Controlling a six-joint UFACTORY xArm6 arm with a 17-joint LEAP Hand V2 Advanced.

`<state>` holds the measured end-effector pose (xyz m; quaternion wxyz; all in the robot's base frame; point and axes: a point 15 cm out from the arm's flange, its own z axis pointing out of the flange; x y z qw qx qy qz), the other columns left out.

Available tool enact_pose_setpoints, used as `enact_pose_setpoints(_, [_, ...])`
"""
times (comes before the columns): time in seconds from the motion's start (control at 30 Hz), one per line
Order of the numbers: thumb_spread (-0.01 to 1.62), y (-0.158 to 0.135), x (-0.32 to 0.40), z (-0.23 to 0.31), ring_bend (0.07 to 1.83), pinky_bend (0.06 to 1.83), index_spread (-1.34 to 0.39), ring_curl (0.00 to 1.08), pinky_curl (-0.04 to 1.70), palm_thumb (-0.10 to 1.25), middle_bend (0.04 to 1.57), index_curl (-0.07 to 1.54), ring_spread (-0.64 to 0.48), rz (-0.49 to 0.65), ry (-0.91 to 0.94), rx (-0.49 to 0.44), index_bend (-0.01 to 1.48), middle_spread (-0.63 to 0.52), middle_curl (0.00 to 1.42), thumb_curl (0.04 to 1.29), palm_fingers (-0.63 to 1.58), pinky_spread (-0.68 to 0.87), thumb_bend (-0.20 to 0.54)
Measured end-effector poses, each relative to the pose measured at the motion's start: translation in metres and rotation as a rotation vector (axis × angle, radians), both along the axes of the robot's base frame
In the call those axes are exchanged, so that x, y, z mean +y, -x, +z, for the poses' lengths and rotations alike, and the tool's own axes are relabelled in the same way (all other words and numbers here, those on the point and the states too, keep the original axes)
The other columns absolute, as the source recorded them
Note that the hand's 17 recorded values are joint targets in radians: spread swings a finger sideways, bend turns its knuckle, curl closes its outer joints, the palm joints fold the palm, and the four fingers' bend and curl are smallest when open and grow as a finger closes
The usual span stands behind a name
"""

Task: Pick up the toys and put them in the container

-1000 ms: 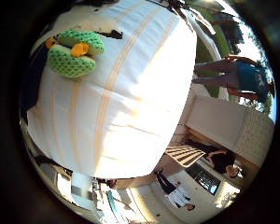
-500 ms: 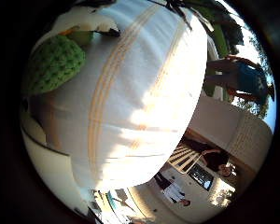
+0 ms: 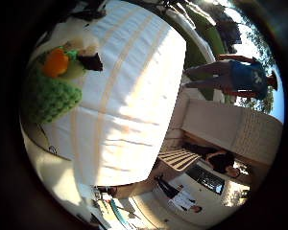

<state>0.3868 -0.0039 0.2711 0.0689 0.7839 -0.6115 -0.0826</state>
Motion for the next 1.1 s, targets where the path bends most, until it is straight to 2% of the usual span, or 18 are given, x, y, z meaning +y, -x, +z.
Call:
enact_pose_setpoints(0.2, [1.14,0.033,0.041,0.086,1.38,1.56,-0.82,0.77,0.66,0.99,1.13,0.02,-0.1,0.085,-0.008,0.052,0.68,-0.22,0.98,0.56,0.96,0.17,-0.017])
enact_pose_setpoints(0.4, [1.16,0.038,0.116,0.121,1.41,1.58,-0.9,0.8,0.7,1.0,1.15,-0.02,-0.11,0.193,-0.088,0.011,0.76,-0.23,1.02,0.58,0.92,0.15,-0.014])
enact_pose_setpoints(0.5, [1.17,0.038,0.149,0.119,1.43,1.59,-0.93,0.81,0.72,1.0,1.17,-0.02,-0.11,0.234,-0.101,0.01,0.79,-0.23,1.04,0.58,0.9,0.14,-0.015])
enact_pose_setpoints(0.7, [1.18,0.003,0.214,0.086,1.44,1.6,-0.98,0.82,0.75,0.95,1.18,-0.02,-0.12,0.261,-0.166,-0.038,0.83,-0.24,1.07,0.58,0.85,0.13,-0.031])
enact_pose_setpoints(0.8, [1.19,-0.01,0.231,0.065,1.43,1.54,-0.94,0.8,0.75,0.91,1.14,0.0,-0.09,0.246,-0.196,-0.031,0.91,-0.23,1.05,0.56,0.86,0.14,-0.028])
enact_pose_setpoints(0.9, [1.2,-0.018,0.24,0.038,1.35,1.48,-0.85,0.75,0.73,0.89,1.05,0.0,-0.04,0.234,-0.198,0.011,0.91,-0.2,0.99,0.55,0.81,0.18,-0.029])
enact_pose_setpoints(0.93, [1.2,-0.018,0.24,0.03,1.28,1.46,-0.78,0.72,0.72,0.87,0.96,0.01,-0.01,0.231,-0.193,0.03,0.93,-0.18,0.95,0.54,0.74,0.2,-0.035])
enact_pose_setpoints(0.97, [1.2,-0.017,0.239,0.023,1.25,1.45,-0.68,0.72,0.73,0.85,0.81,0.02,0.02,0.228,-0.188,0.051,0.92,-0.17,0.91,0.54,0.53,0.22,-0.037])
enact_pose_setpoints(1.0, [1.2,-0.016,0.238,0.018,1.2,1.44,-0.62,0.71,0.73,0.83,0.71,0.02,0.05,0.227,-0.183,0.07,0.88,-0.15,0.88,0.53,0.31,0.25,-0.042])
enact_pose_setpoints(1.03, [1.19,-0.013,0.237,0.014,1.18,1.43,-0.57,0.71,0.74,0.83,0.65,0.04,0.08,0.227,-0.176,0.089,0.87,-0.13,0.85,0.53,0.19,0.26,-0.04])
enact_pose_setpoints(1.07, [1.19,-0.009,0.235,0.009,1.04,1.37,-0.47,0.67,0.73,0.8,0.52,0.07,0.13,0.229,-0.167,0.113,0.86,-0.09,0.78,0.52,-0.08,0.3,-0.042])
enact_pose_setpoints(1.1, [1.19,-0.006,0.234,0.005,0.96,1.31,-0.44,0.63,0.7,0.79,0.45,0.07,0.16,0.229,-0.16,0.134,0.84,-0.06,0.74,0.51,-0.21,0.31,-0.044])
